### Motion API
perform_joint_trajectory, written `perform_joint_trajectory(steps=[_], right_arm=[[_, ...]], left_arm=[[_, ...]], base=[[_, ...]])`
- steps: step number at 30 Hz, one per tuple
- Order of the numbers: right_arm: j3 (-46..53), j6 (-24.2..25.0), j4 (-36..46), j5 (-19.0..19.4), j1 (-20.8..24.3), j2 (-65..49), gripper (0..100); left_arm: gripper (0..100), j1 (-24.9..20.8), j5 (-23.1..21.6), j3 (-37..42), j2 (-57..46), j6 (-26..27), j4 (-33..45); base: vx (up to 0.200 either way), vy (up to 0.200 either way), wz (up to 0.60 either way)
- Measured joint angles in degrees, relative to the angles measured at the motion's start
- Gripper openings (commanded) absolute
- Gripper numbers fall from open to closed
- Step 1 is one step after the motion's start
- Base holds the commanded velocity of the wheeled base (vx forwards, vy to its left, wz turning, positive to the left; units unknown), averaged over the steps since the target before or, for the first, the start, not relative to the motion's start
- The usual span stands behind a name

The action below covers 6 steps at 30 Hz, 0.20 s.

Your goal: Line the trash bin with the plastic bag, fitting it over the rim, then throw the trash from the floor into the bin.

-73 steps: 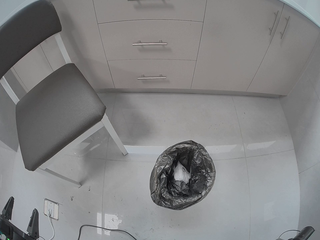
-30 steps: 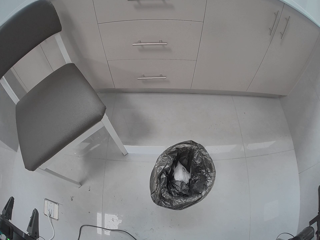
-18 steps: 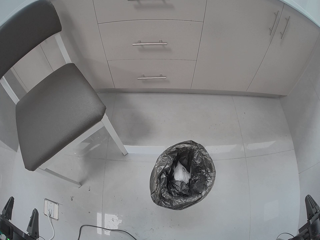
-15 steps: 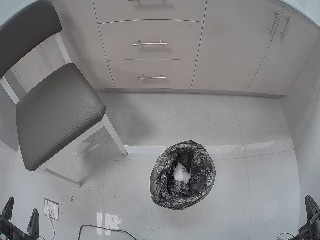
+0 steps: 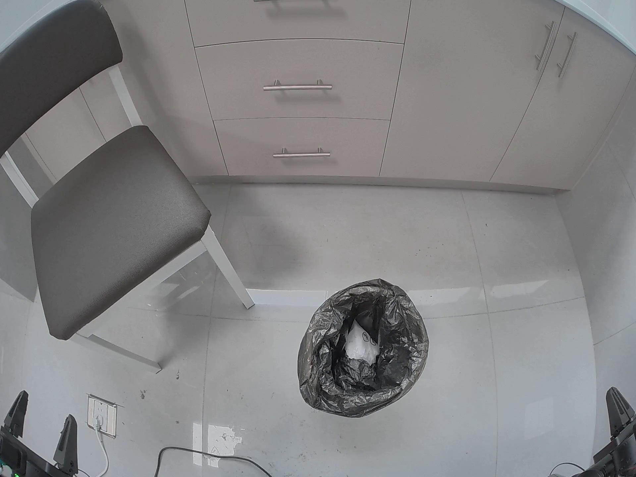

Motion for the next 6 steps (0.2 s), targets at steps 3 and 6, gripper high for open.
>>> perform_joint_trajectory(steps=[3, 6], right_arm=[[0.00, 0.00, -0.02, 0.00, 0.00, 0.01, 0], [0.00, 0.13, -0.02, 0.00, 0.00, 0.01, 0]], left_arm=[[100, 0.00, 0.00, 0.00, 0.00, 0.00, 0.00], [100, 0.00, 0.00, 0.00, 0.00, 0.00, 0.00]], base=[[0.000, 0.000, 0.00], [0.000, 0.000, 0.00]])
